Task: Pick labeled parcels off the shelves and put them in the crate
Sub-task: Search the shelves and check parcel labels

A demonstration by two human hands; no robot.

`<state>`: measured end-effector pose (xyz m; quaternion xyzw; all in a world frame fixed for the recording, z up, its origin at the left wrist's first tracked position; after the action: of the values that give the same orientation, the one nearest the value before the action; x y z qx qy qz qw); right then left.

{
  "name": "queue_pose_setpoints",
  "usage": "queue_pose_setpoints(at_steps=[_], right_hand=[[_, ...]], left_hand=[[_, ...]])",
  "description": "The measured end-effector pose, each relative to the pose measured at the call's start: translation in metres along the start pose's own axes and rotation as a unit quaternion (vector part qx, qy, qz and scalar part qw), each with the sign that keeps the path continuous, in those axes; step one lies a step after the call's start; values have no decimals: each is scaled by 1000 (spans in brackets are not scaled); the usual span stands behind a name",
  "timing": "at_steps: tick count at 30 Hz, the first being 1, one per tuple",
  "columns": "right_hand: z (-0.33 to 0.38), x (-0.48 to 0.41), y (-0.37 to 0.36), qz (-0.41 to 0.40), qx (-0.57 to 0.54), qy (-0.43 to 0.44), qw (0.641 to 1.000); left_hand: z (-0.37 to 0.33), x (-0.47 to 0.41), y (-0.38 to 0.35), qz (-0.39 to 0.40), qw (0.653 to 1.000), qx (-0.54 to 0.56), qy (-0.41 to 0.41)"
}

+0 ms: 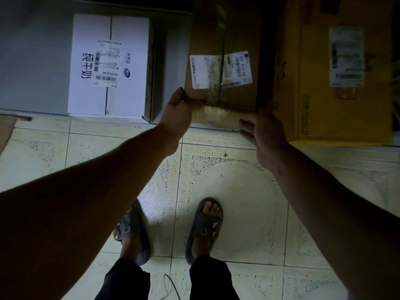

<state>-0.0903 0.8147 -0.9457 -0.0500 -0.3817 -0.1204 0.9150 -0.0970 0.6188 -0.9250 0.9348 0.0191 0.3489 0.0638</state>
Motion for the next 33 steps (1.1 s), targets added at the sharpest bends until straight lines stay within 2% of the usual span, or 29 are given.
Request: queue_pose_setpoints(at_steps=[6, 10, 14, 17, 21, 33], right_hand=[[-27, 21, 7, 13, 4, -15, 1000], [-56, 35, 12, -4, -8, -34, 999], [-70, 47, 12, 0, 14, -10, 1000], [-80, 58, 10, 3, -27, -21, 999], [-87, 79, 5, 38, -38, -9, 999], [-78, 136, 4, 35, -43, 72, 996]], left_hand=[[32, 13, 18, -50, 997, 34, 52], [49, 31, 20, -37, 998, 12, 57], [65, 47, 26, -59, 995, 42, 62], [78, 60, 25, -41, 993, 86, 72], [82, 86, 27, -25, 991, 125, 40], [91, 137, 48, -6, 986, 161, -51]])
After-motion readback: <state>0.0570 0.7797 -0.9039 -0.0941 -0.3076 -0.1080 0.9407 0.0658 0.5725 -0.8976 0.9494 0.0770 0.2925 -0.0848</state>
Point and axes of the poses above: each hand's wrist, its own x-axis away from the middle knuckle, its own y-axis out of the back of the hand, z = x × y, the point moved 8 cm from there along -x, towards the middle knuckle, and after that the axes turned 9 degrees about -x, right-handed, at the moved point
